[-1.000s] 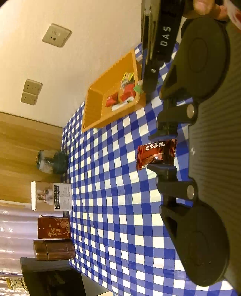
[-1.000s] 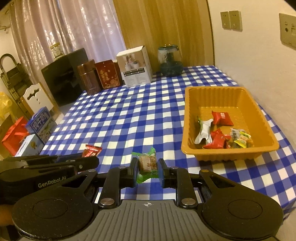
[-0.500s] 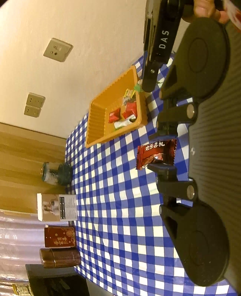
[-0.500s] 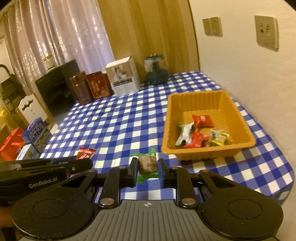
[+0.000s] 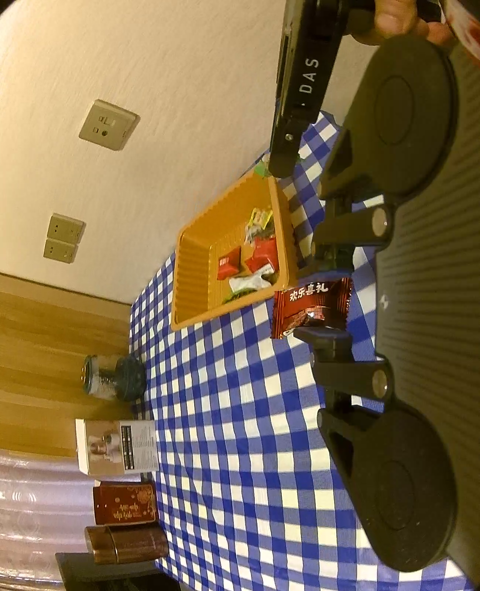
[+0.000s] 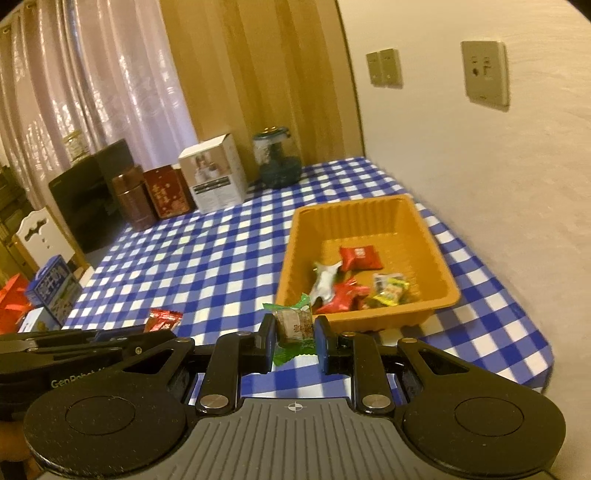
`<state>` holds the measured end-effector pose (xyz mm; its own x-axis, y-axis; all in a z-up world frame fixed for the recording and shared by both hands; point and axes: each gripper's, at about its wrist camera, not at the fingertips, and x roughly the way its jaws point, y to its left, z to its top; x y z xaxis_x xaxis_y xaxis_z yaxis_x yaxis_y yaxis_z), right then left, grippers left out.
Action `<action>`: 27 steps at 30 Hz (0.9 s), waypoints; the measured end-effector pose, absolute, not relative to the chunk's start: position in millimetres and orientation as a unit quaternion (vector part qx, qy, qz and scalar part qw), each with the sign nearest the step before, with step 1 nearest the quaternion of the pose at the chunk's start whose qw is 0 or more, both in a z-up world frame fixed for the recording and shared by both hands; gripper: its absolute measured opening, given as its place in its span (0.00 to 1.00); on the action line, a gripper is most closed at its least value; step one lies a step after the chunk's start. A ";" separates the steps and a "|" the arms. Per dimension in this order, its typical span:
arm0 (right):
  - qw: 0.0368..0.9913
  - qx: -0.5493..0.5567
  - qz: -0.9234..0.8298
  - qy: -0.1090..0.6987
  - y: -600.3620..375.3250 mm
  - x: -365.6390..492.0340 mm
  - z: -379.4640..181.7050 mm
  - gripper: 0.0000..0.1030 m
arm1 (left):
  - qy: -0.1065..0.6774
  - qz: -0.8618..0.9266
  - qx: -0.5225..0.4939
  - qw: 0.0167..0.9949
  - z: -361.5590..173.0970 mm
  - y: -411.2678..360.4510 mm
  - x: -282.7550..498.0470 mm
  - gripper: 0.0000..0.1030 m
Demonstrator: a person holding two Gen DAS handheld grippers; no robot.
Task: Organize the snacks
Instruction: 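Carry the brown and green-wrapped candies over the orange tray with both grippers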
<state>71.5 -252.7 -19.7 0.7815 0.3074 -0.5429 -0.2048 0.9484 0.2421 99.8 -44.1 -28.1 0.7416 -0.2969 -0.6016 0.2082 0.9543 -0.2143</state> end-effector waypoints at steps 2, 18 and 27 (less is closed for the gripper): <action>0.942 0.081 0.129 0.298 -257.8 72.2 -19.5 0.22 | 0.333 -0.142 -0.065 0.930 -27.5 -48.7 102.9 0.22; 0.949 0.082 0.089 0.293 -300.2 84.3 -26.7 0.22 | 0.330 -0.190 -0.055 0.923 -23.0 -100.6 136.9 0.22; 0.950 0.081 0.079 0.292 -315.9 106.8 -28.0 0.22 | 0.329 -0.211 -0.047 0.919 -21.3 -126.2 167.6 0.22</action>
<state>106.8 -315.9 -28.0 0.8173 0.1979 -0.5412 -0.1034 0.9743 0.2003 167.6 -126.2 -21.3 0.6951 -0.4182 -0.5848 0.3565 0.9069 -0.2247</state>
